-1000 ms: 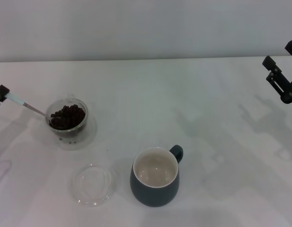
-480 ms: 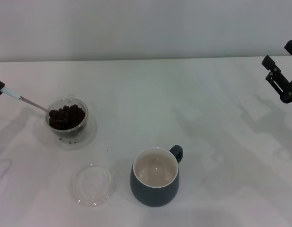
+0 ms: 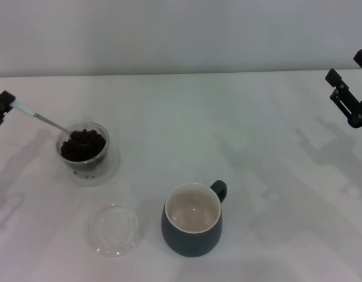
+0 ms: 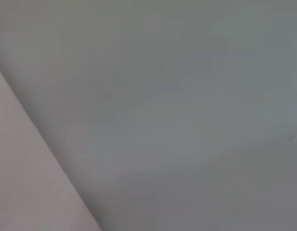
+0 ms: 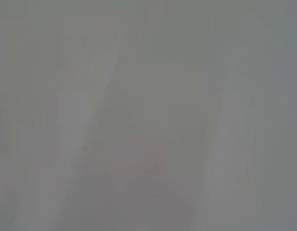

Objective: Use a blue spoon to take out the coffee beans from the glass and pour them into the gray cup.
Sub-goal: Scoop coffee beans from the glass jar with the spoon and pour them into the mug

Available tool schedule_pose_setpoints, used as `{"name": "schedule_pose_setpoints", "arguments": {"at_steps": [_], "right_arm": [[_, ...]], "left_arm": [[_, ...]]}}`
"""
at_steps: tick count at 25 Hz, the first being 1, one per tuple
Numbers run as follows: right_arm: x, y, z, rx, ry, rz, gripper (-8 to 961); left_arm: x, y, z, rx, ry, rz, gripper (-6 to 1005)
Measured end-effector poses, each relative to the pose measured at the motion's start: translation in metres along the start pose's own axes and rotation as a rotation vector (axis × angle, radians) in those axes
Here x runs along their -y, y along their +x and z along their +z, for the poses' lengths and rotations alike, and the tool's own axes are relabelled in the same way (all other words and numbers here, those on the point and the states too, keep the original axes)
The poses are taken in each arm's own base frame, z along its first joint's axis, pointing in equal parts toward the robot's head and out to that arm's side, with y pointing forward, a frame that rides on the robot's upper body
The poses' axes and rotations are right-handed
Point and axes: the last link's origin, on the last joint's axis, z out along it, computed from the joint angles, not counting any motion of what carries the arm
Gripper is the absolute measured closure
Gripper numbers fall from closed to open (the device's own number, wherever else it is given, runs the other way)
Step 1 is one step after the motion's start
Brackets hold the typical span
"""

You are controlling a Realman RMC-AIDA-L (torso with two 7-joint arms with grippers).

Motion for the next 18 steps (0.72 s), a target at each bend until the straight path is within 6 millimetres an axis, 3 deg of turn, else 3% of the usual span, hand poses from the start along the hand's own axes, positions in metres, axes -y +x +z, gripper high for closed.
{"name": "schedule_pose_setpoints", "arguments": {"at_steps": [18], "right_arm": [[-0.001,-0.001,0.004,0.006,-0.001,-0.010,350]], "left_arm": [[-0.024,-0.028,0.040,0.167,-0.063,0.032,872]]}}
